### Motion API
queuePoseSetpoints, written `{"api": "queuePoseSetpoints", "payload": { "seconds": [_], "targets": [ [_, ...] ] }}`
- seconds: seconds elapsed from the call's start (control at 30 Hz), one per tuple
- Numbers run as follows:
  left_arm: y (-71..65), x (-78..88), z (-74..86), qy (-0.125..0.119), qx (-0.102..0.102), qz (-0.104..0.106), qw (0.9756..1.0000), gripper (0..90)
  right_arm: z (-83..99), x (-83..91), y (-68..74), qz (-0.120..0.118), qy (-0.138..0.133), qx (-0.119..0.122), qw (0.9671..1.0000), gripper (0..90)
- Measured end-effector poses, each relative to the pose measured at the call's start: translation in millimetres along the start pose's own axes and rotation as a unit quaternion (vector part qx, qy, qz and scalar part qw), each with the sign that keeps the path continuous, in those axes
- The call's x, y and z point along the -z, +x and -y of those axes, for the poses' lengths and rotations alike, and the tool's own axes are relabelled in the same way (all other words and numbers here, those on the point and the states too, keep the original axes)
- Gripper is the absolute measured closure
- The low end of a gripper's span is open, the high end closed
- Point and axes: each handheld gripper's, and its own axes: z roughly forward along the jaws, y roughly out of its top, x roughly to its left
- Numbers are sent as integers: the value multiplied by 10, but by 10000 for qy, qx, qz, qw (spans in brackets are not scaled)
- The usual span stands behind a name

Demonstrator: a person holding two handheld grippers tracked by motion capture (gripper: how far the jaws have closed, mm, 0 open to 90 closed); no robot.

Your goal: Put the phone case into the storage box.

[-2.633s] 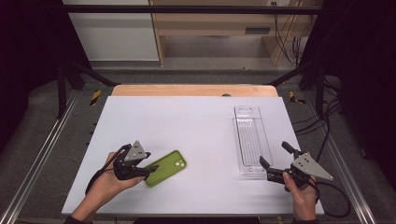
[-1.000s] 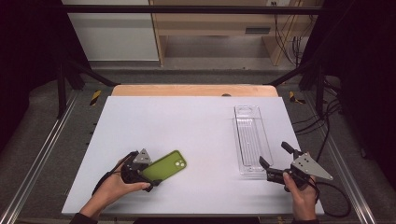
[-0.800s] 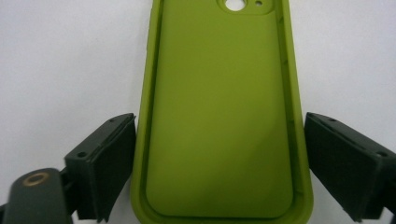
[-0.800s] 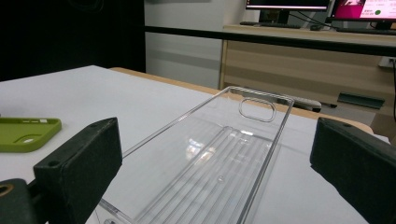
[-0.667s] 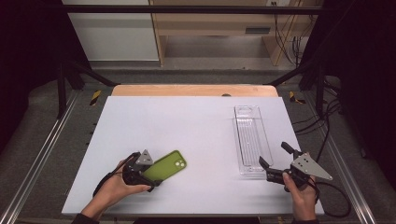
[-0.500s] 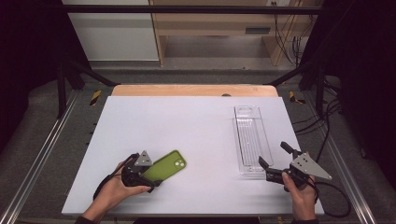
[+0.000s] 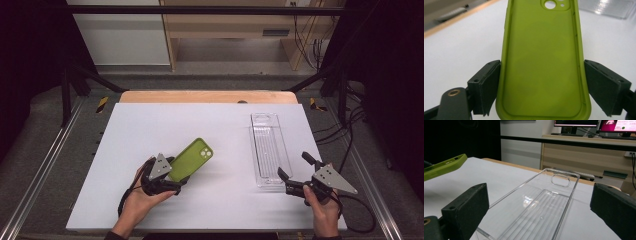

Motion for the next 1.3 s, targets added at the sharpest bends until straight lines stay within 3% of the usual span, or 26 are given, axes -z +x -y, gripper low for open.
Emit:
{"api": "queuePoseSetpoints", "payload": {
  "seconds": [0.23, 0.37, 0.53, 0.7, 0.73, 0.97, 1.13, 1.3],
  "targets": [
    [-95, -45, -9, -347, 17, -175, 9992, 165, 12, -13, 11, -49, 211, -11, 9998, 24],
    [-90, -6, 20, -450, 42, -256, 9986, 165, 3, -10, 17, 4, 143, -103, 9998, 24],
    [-132, 59, -19, -569, -101, -380, 9976, 164, -7, -13, 67, -19, 192, -20, 9998, 24],
    [-241, 78, -60, -634, -280, -462, 9965, 164, -52, -23, 99, -92, 133, -242, 9996, 26],
    [-237, 77, -52, -684, -279, -548, 9958, 164, -109, -35, 128, -130, 144, -296, 9994, 24],
    [-201, 112, -20, -730, -252, -634, 9950, 164, -375, -142, 283, -185, 308, -225, 9991, 29],
    [-153, 148, -2, -768, -179, -696, 9945, 164, -621, -329, 499, -343, 628, -40, 9974, 35],
    [-125, 164, 12, -787, -171, -771, 9938, 164, -743, -450, 634, -435, 789, -71, 9959, 38]
  ]
}}
